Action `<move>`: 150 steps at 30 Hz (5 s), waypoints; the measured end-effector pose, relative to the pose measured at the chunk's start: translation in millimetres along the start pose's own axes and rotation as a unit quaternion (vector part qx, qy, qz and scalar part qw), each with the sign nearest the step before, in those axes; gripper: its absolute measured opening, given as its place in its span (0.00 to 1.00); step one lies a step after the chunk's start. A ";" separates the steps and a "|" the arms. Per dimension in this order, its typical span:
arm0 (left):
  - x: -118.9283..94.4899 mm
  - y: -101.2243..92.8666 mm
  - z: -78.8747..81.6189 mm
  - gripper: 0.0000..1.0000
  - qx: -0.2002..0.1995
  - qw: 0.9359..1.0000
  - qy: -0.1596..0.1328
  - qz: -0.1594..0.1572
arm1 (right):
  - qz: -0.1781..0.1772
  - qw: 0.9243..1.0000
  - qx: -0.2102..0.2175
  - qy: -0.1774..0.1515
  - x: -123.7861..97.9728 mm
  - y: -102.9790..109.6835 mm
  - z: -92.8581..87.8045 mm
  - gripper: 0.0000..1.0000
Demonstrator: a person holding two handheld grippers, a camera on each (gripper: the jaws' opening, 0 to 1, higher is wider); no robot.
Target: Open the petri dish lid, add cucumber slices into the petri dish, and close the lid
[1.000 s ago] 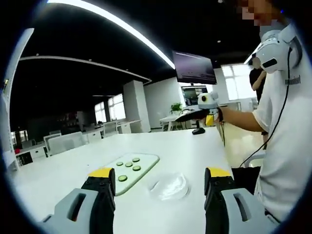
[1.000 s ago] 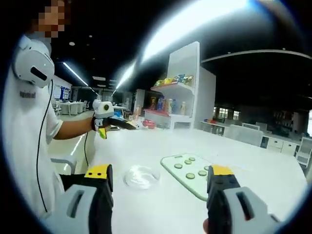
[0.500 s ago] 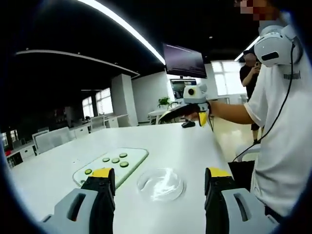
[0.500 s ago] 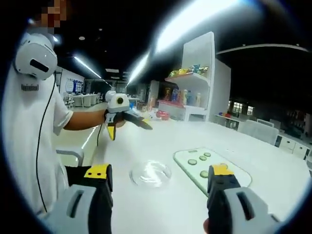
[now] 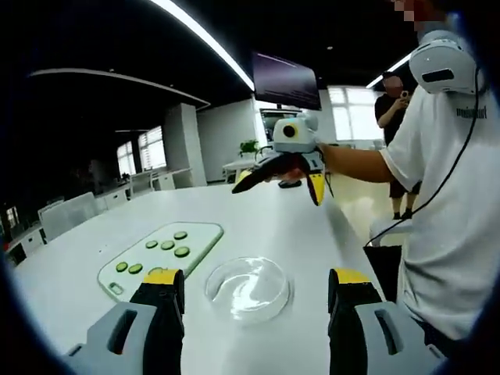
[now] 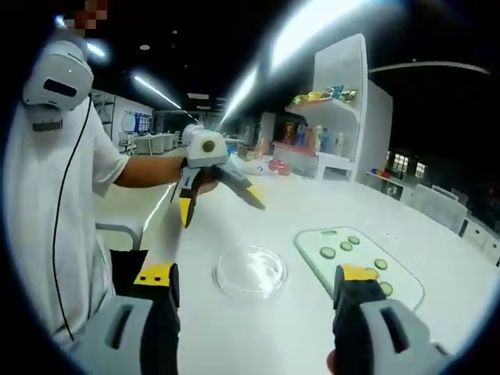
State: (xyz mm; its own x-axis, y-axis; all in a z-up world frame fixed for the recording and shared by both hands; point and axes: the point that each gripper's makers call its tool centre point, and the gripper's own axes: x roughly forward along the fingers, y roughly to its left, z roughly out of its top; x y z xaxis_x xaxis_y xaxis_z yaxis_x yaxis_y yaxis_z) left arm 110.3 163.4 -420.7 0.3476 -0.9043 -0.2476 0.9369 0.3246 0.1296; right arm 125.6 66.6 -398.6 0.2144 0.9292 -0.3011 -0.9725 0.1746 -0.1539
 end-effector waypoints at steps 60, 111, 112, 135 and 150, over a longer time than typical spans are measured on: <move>48.9 9.7 -50.4 0.75 -0.024 0.997 0.047 -0.051 | 0.083 0.994 0.012 0.073 90.4 9.6 -64.2 0.78; 58.0 7.8 -53.8 0.67 -0.017 0.997 0.052 -0.059 | 0.084 0.994 0.009 0.072 94.0 8.8 -66.5 0.66; 58.0 7.9 -53.8 0.67 -0.017 0.997 0.052 -0.059 | 0.084 0.994 0.009 0.072 94.0 8.8 -66.5 0.66; 57.5 8.8 -50.2 0.67 -0.015 0.997 0.054 -0.056 | 0.083 0.994 0.003 0.074 91.4 7.7 -61.0 0.66; 55.0 10.7 -39.9 0.67 -0.007 0.997 0.052 -0.052 | 0.081 0.994 -0.006 0.074 89.4 5.3 -51.5 0.65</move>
State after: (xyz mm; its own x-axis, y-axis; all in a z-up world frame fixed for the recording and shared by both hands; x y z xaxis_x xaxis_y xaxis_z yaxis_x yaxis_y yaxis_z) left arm 140.9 128.2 -471.3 0.2490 -0.9005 -0.3565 0.9685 0.2345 0.0842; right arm 144.2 133.8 -474.8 0.0663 0.8863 -0.4584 -0.9945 0.0212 -0.1029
